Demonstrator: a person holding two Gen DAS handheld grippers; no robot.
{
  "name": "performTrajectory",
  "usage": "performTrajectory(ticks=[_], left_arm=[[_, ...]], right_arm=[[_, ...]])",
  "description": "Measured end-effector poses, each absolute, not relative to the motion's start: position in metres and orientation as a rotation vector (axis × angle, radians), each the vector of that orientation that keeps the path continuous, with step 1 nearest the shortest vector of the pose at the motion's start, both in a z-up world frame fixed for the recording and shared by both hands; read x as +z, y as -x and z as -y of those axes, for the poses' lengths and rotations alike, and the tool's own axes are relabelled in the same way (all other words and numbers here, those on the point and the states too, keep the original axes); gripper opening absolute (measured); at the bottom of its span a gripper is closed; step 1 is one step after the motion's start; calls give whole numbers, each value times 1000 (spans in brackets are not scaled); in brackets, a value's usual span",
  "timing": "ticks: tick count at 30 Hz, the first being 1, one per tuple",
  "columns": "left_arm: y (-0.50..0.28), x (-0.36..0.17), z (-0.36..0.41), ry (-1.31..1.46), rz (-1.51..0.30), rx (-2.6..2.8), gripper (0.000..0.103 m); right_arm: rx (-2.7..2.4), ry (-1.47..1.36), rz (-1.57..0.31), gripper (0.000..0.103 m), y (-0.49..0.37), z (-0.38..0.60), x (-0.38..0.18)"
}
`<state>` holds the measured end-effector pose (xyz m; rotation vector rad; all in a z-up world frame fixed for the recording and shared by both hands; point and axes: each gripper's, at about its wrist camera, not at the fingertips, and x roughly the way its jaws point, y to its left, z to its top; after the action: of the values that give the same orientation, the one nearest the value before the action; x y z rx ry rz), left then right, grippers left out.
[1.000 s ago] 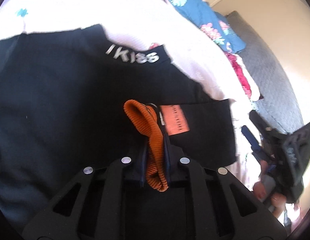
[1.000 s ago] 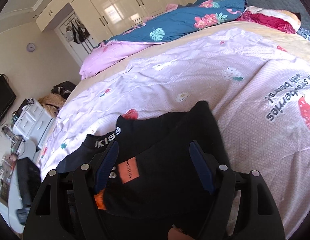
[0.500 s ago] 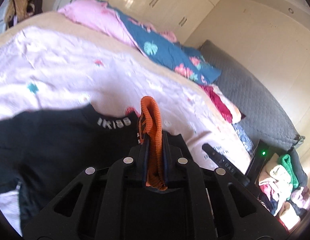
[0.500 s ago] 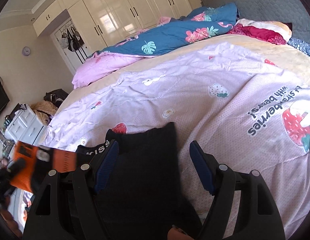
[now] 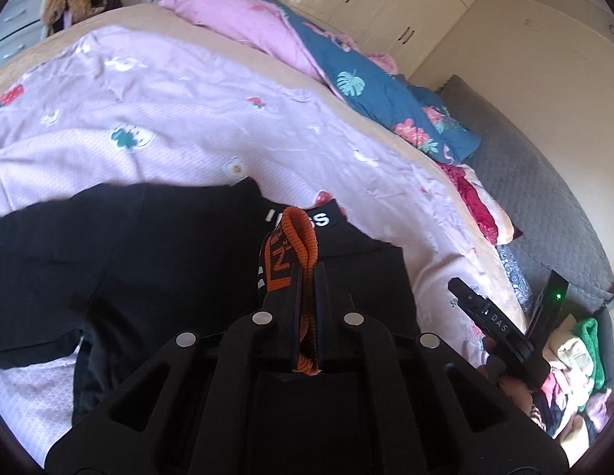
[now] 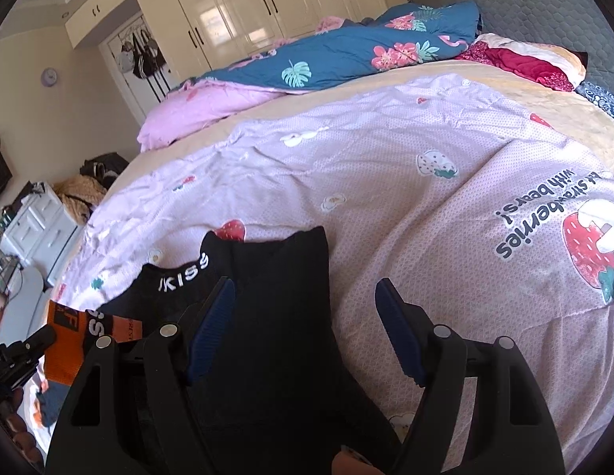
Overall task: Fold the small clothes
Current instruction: 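Lay the cuff onto the shirt body and open the left gripper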
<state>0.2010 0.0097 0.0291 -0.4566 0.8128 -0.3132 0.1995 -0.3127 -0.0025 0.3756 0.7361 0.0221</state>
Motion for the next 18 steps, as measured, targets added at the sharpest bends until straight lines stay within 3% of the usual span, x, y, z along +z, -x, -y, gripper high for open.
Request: performTrajectory(ticks=[12, 18], left_arm=[[-197, 33, -15, 354, -798, -220, 1], [-197, 29, -7, 312, -824, -213, 14]], right_arm=[[127, -252, -783, 72, -202, 270, -5], [178, -210, -824, 72, -203, 252, -11]])
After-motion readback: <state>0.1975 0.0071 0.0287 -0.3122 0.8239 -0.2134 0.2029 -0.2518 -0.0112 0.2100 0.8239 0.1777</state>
